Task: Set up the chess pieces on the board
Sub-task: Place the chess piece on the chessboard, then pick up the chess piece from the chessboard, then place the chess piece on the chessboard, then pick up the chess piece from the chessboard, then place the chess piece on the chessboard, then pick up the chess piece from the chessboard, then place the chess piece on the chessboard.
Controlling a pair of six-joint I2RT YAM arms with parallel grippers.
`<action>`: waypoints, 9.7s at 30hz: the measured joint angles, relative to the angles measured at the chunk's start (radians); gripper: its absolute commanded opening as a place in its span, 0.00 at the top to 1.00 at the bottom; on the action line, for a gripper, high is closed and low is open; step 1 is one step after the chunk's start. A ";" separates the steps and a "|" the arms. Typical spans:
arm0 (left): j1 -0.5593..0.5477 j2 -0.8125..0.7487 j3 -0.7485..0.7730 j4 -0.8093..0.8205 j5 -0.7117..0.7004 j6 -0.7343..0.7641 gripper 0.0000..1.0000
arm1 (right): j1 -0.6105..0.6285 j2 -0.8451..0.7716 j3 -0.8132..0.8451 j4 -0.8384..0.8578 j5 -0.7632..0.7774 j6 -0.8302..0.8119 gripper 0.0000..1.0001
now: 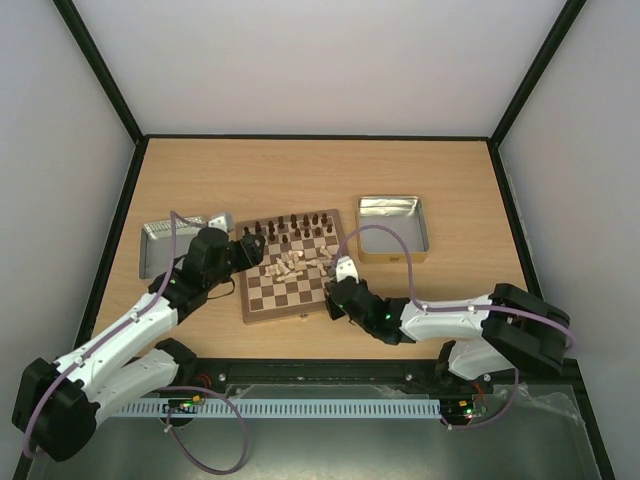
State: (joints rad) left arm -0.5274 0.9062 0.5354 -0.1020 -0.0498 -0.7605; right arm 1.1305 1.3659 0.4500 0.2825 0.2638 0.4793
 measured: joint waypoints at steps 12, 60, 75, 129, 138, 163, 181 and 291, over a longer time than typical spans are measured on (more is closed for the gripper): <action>0.003 0.046 -0.009 0.022 0.031 0.000 0.28 | 0.002 -0.075 0.002 -0.039 -0.002 0.011 0.67; 0.005 0.016 -0.082 0.072 0.111 -0.011 0.34 | -0.269 0.398 0.655 -0.596 -0.133 0.040 0.75; 0.005 0.036 -0.093 0.098 0.127 -0.011 0.35 | -0.286 0.444 0.673 -0.567 -0.136 -0.012 0.90; 0.005 -0.136 -0.152 0.103 -0.011 -0.130 0.33 | 0.011 0.244 0.457 -0.532 -0.184 -0.015 0.66; 0.005 -0.136 -0.152 0.087 -0.011 -0.130 0.32 | 0.011 0.259 0.512 -0.546 -0.176 0.023 0.73; 0.005 -0.276 -0.153 -0.056 -0.182 -0.184 0.33 | 0.016 0.375 0.605 -0.539 -0.208 0.018 0.89; 0.005 -0.475 -0.046 -0.290 -0.436 -0.220 0.32 | 0.094 0.606 0.869 -0.517 -0.251 -0.005 0.85; 0.005 -0.127 -0.111 0.279 0.531 -0.227 0.45 | -0.325 -0.004 0.358 -0.057 -1.074 -0.165 0.90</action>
State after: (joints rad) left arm -0.5220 0.7795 0.4248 0.1768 0.4812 -0.9878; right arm 0.8059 1.3617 0.8082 0.2256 -0.8101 0.3145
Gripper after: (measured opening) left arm 0.619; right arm 0.110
